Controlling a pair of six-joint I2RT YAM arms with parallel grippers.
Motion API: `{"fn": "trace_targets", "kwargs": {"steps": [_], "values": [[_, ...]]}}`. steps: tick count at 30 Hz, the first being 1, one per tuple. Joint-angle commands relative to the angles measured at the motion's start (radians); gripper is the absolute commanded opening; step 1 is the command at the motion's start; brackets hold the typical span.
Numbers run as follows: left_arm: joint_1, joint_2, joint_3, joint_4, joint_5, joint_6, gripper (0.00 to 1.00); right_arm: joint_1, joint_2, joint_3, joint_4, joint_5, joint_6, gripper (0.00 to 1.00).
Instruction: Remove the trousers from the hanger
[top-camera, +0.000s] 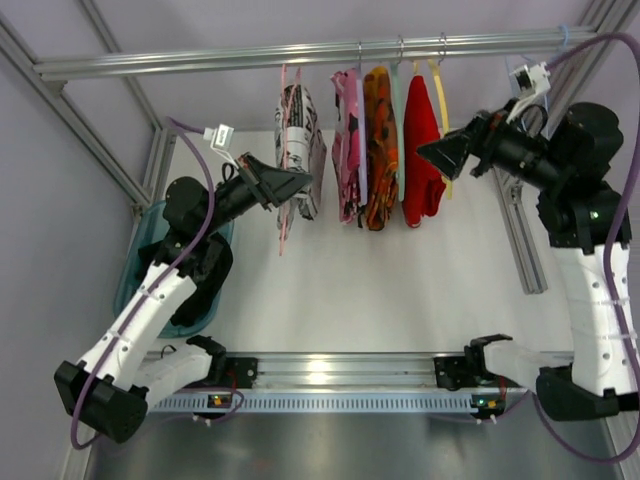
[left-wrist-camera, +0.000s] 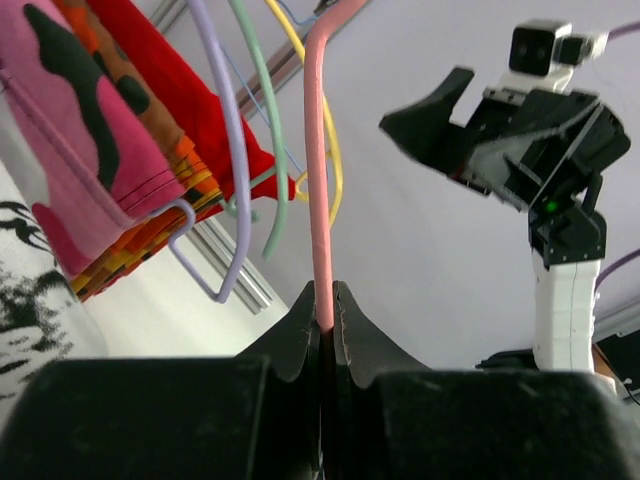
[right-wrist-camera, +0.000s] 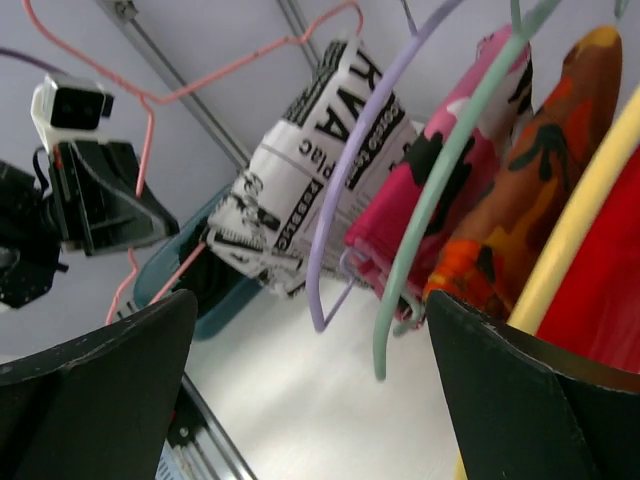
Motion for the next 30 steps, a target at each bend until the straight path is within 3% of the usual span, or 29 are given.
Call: {"fn": "trace_targets", "kwargs": {"steps": [1, 8, 11, 15, 22, 30], "values": [[0.033, -0.092, -0.023, 0.151, 0.004, 0.063, 0.00, 0.085, 0.093, 0.109, 0.152, 0.084, 0.048, 0.99], [0.093, -0.144, -0.088, 0.145, 0.015, 0.017, 0.00, 0.379, 0.335, 0.301, 0.140, 0.150, -0.004, 0.99], [0.107, -0.144, -0.079, 0.146, 0.015, 0.003, 0.00, 0.498, 0.417, 0.351, 0.155, 0.164, 0.027, 0.99], [0.116, -0.152, -0.071, 0.146, 0.032, 0.009, 0.00, 0.608, 0.495, 0.394, 0.153, 0.315, 0.140, 0.99], [0.116, -0.164, -0.069, 0.131, 0.056, 0.012, 0.00, 0.705, 0.507, 0.247, 0.460, 0.354, 0.284, 0.91], [0.115, -0.166, -0.069, 0.131, 0.078, 0.006, 0.00, 0.739, 0.615, 0.290, 0.497, 0.362, 0.352, 0.78]]}}
